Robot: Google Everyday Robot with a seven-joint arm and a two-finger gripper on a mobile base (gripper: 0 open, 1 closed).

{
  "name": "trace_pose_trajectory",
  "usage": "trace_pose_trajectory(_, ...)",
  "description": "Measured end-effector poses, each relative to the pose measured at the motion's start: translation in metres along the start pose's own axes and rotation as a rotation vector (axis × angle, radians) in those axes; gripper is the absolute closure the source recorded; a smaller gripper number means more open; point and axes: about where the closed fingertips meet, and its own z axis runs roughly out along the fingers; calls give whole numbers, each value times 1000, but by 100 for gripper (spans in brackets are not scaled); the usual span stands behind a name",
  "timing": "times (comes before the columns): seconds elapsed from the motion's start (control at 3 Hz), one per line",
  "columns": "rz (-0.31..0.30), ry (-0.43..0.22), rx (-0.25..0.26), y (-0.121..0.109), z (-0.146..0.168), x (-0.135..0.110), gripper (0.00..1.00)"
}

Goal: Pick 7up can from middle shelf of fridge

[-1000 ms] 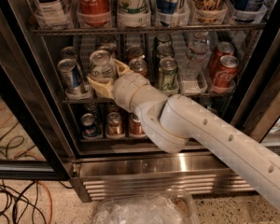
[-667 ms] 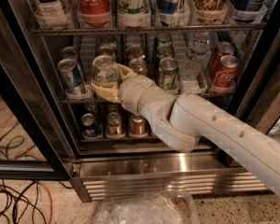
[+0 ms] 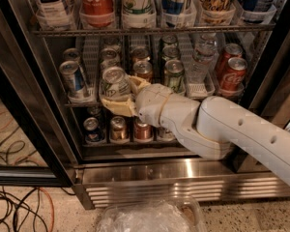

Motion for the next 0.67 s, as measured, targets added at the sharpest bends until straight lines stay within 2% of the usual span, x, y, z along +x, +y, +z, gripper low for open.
trace_pose_trajectory(0.67,-15,8,-69,22,-36,-5,100)
